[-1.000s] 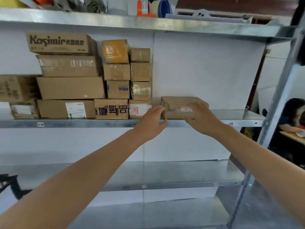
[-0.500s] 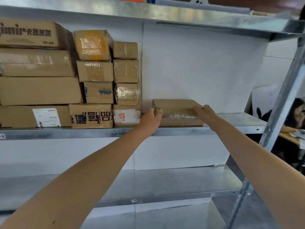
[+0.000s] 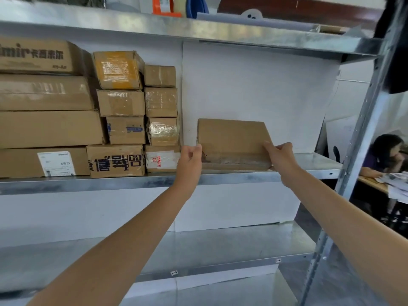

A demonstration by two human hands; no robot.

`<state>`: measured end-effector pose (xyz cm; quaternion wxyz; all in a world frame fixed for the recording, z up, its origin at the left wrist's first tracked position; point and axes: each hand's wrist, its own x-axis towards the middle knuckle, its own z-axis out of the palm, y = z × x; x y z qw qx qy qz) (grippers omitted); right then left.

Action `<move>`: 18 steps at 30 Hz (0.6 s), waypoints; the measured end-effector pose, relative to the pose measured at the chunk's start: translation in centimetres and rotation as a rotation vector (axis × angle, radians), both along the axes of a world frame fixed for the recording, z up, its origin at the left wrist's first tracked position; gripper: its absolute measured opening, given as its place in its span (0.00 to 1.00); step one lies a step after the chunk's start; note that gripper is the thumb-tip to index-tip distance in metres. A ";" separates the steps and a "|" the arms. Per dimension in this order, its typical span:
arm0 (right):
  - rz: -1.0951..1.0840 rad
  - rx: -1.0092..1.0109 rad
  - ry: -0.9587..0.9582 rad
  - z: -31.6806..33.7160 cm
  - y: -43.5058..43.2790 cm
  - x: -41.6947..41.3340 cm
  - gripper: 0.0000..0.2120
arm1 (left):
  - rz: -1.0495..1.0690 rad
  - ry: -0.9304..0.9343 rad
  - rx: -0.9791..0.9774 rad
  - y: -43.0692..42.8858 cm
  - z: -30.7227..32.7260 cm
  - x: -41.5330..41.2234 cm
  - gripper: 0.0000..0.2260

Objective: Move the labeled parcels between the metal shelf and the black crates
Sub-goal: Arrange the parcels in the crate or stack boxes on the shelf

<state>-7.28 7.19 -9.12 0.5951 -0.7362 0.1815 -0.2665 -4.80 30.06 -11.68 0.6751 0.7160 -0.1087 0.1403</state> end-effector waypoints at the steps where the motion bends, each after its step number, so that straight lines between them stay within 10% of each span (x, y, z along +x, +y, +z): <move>1: 0.011 0.005 -0.021 -0.3 0.2 -1.1 0.19 | 0.002 -0.013 -0.038 0.6 -0.1 -0.7 0.11; 18: 0.239 -0.168 0.043 -9.9 6.7 -12.8 0.15 | 0.117 -0.013 -0.041 9.2 -8.7 -12.4 0.12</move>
